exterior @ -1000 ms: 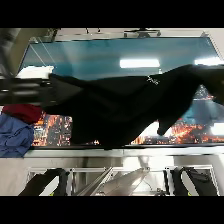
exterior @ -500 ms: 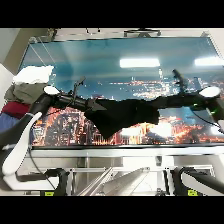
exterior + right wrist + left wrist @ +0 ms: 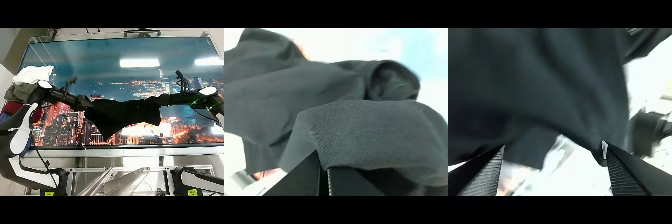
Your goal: Fold the shirts.
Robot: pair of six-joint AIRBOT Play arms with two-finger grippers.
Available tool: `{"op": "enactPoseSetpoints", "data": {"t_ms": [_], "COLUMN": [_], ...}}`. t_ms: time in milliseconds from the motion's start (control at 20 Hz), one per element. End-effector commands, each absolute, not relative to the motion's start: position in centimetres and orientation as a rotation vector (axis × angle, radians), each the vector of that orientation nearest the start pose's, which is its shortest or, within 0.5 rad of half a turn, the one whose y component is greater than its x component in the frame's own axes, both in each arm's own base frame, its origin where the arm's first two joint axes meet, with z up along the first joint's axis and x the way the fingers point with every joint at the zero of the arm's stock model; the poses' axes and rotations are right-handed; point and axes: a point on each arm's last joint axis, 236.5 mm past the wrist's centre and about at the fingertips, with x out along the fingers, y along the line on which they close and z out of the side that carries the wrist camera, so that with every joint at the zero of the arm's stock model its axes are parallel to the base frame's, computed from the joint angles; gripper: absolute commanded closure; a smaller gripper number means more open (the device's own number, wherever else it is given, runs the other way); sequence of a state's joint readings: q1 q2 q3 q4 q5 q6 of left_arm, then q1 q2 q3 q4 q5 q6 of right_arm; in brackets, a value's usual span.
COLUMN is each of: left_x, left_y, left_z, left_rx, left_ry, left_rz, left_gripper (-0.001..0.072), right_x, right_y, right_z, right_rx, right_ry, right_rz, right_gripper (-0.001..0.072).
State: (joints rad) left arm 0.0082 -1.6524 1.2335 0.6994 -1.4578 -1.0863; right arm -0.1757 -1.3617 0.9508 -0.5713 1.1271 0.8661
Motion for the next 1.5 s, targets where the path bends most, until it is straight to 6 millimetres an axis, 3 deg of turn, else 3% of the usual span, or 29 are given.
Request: {"op": "enactPoseSetpoints", "data": {"t_ms": [0,150,400,450,500,600,650,850,1000,1100,1200,1300,1450], "left_x": [32.0,32.2,34.8,34.9,35.0,35.6,35.9,35.8,35.0,34.3,33.9,33.5,31.6], "left_y": [-16.9,-17.7,-18.8,-19.2,-19.7,-20.5,-20.8,-21.8,-23.4,-25.2,-26.5,-26.9,-25.9], "left_z": [-7.2,-10.6,-10.8,-10.6,-10.3,-9.6,-9.3,-7.0,-2.7,1.9,7.5,14.3,24.3], "left_rx": [-0.4,-0.341,-0.293,-0.284,-0.271,-0.249,-0.242,-0.251,-0.277,-0.331,-0.375,-0.394,-0.371], "left_ry": [1.612,1.563,1.456,1.452,1.444,1.419,1.407,1.415,1.436,1.419,1.346,1.203,0.973], "left_rz": [-0.772,-0.7,-0.664,-0.674,-0.687,-0.707,-0.715,-0.783,-0.919,-1.058,-1.182,-1.27,-1.343], "left_gripper": [-0.0002,0.0015,0.0017,0.009,0.032,0.0661,0.0702,0.0686,0.0686,0.0686,0.0686,0.0686,0.0686], "right_x": [39.0,39.0,38.9,38.9,38.9,38.9,38.8,37.9,37.1,36.2,35.2,34.4,32.2], "right_y": [10.3,10.4,10.5,10.5,10.5,10.5,10.5,11.0,11.5,12.5,13.3,13.8,13.8], "right_z": [0.3,0.4,0.4,0.4,0.4,0.4,0.4,0.6,1.4,3.8,8.4,13.9,24.4], "right_rx": [0.536,0.535,0.536,0.536,0.536,0.537,0.537,0.543,0.545,0.549,0.502,0.415,0.251], "right_ry": [1.062,1.062,1.066,1.067,1.066,1.067,1.067,1.093,1.106,1.084,1.008,0.885,0.618], "right_rz": [0.631,0.632,0.638,0.638,0.638,0.638,0.639,0.677,0.718,0.787,0.862,0.896,0.882], "right_gripper": [0.0691,0.0692,0.0691,0.0691,0.0692,0.0691,0.0691,0.0692,0.0692,0.0692,0.0692,0.0692,0.0692]}}
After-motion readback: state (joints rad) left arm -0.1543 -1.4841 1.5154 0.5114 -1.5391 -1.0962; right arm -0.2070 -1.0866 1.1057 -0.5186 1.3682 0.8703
